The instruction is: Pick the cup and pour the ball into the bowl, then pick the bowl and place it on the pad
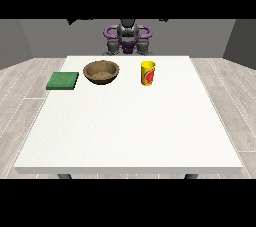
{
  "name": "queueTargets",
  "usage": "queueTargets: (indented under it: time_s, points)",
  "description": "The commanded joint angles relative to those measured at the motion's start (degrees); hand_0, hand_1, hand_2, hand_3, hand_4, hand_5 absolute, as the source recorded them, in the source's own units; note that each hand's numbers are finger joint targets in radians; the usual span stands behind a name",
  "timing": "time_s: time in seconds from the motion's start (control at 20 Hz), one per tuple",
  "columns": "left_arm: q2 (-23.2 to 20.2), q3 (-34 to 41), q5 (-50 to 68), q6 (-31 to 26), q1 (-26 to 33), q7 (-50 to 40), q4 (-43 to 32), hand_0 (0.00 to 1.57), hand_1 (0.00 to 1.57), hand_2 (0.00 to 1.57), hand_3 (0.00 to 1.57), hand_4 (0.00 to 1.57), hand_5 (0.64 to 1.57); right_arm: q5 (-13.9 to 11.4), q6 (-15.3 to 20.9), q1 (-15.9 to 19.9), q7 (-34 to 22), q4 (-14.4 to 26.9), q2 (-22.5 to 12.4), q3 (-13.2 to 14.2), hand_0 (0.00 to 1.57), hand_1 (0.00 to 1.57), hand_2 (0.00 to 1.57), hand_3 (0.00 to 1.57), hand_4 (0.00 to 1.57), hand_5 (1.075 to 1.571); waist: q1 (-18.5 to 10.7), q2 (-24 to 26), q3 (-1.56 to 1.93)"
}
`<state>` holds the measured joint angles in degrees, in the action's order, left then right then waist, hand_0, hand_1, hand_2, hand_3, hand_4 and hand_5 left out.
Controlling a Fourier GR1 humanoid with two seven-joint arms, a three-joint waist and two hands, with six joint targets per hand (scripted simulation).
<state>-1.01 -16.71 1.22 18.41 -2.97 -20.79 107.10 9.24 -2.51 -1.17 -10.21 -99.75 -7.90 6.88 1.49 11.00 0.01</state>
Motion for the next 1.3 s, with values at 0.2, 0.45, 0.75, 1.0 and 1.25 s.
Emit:
queueTargets:
  time_s: [0.2,0.45,0.75,1.0,1.25]
  points:
    - [-0.9,5.2,-0.5,-3.1,-4.6,12.2,-5.3,0.0,0.0,0.0,0.0,0.0,1.518,0.3,-0.7,4.4,5.0,0.7,0.1,1.4,0.0,0.0,0.0,0.0,0.34,1.564,1.0,-11.5,-0.03]
    - [-1.5,8.2,-1.5,-4.0,-9.5,19.2,-10.1,0.0,0.0,0.0,0.0,0.0,1.493,-0.6,-2.3,8.3,15.3,7.2,-1.2,4.2,0.0,0.0,0.0,0.0,0.28,1.569,-0.1,-18.9,0.0]
    - [-3.7,15.4,0.5,-7.0,-13.8,30.4,-21.2,0.0,0.0,0.0,0.0,0.0,1.464,2.4,-5.4,11.5,17.0,9.2,-3.7,6.6,0.0,0.0,0.0,0.0,0.18,1.571,2.3,-23.2,-0.02]
    - [-1.4,16.2,0.6,-8.0,-13.8,36.5,-31.8,0.0,0.0,0.0,0.0,0.0,1.462,-1.9,-2.8,10.9,17.9,12.1,-1.0,3.3,0.0,0.0,0.0,0.0,0.18,1.571,1.6,-20.1,-0.02]
    - [-1.9,18.9,0.8,-9.1,-14.7,44.4,-40.4,0.0,0.0,0.0,0.0,0.0,1.467,2.2,-6.4,13.8,19.1,14.6,-5.3,7.9,0.0,0.0,0.0,0.0,0.17,1.571,2.6,-22.1,-0.01]
